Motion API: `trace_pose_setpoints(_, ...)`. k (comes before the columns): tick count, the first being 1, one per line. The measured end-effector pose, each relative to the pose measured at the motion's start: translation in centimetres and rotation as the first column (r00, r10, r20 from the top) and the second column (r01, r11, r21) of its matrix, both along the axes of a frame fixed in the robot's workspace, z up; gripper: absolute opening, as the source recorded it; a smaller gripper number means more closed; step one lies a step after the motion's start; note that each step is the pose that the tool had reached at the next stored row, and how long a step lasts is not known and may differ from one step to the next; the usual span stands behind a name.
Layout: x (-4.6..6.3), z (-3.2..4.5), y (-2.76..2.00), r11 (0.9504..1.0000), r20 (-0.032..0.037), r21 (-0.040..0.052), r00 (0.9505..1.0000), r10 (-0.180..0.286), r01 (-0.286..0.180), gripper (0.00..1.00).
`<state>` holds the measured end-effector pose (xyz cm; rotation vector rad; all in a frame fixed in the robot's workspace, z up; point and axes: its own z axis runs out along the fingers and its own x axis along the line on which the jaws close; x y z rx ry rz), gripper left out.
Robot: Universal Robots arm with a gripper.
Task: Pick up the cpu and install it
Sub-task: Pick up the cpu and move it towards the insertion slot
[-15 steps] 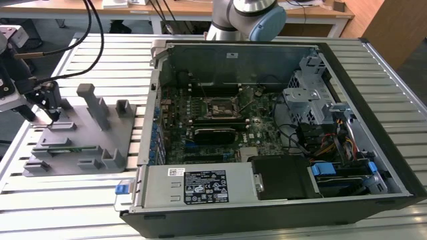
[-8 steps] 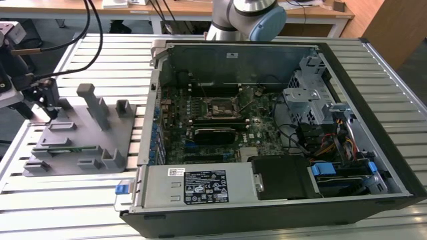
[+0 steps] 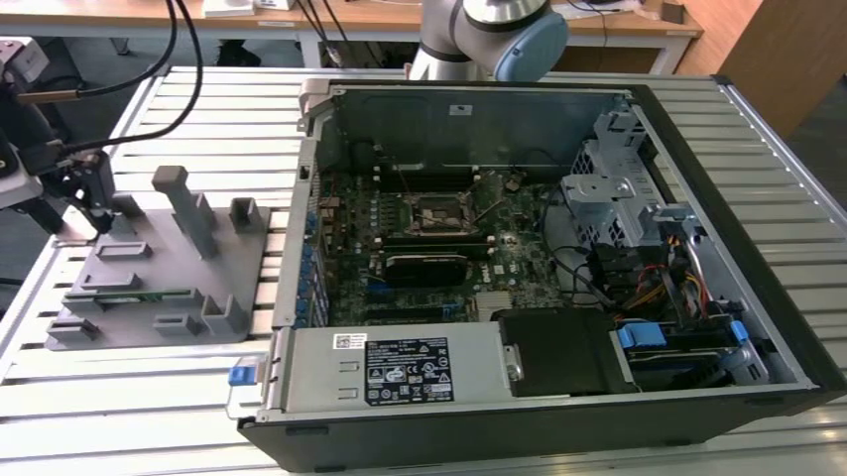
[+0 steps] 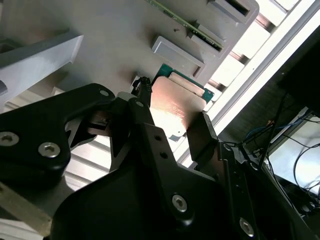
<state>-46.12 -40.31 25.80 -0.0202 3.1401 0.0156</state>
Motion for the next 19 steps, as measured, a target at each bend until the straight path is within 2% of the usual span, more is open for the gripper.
trace_pose_setpoints(19,0.0,1.06,0.08,1.0,0.0,0.0,1.0,0.0,0.0,0.53)
